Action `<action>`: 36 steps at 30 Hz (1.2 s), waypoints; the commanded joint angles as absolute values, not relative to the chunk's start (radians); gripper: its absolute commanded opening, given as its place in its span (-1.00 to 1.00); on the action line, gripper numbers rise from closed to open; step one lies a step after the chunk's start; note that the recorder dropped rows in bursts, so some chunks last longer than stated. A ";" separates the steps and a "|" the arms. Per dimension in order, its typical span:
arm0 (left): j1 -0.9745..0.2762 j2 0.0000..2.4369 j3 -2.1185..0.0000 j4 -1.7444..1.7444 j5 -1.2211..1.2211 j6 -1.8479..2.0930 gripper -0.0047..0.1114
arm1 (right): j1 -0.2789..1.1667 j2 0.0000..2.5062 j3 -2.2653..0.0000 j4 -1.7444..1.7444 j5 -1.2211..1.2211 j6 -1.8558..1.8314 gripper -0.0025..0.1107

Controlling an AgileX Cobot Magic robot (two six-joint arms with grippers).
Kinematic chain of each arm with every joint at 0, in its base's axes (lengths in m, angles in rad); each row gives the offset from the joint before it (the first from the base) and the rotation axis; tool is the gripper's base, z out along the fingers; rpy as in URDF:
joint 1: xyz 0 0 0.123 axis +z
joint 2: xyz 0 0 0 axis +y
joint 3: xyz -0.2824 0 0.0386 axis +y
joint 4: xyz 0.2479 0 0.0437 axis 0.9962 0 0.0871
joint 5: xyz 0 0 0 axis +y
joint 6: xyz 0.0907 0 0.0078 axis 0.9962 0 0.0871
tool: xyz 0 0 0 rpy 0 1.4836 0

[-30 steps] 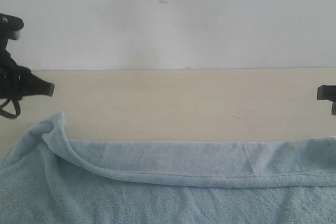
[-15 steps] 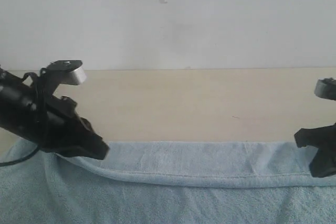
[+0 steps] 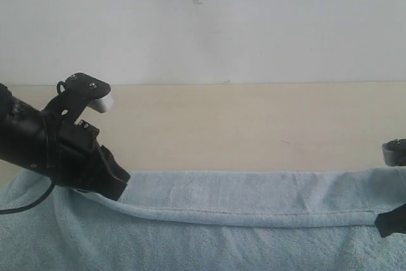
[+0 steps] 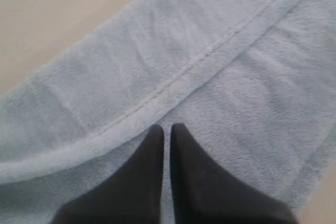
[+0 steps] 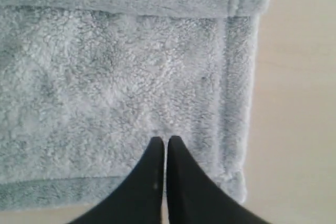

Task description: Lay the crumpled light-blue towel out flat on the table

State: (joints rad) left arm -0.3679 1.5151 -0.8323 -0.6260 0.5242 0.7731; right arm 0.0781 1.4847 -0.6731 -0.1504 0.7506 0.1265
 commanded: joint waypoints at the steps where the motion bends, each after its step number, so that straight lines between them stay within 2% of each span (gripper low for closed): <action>1: -0.368 1.519 -0.801 -0.530 0.443 0.654 -0.85 | 0.079 1.477 -0.631 0.013 0.649 -0.012 -0.93; 5: -0.359 1.582 -0.752 -0.443 0.354 0.592 -0.85 | 0.079 1.477 -0.628 0.200 0.645 -0.224 -0.93; 12: -0.276 1.722 -0.725 -0.358 0.202 0.352 -0.85 | 0.079 1.486 -0.628 0.195 0.516 -0.178 -0.93; 27: -0.274 1.863 -0.709 -0.385 0.012 0.349 -0.85 | 0.082 1.757 -0.652 0.360 0.273 -0.189 -0.93; 36: -0.274 1.920 -0.711 -0.387 -0.149 0.316 -0.85 | 0.080 1.766 -0.652 0.360 0.121 -0.169 -0.93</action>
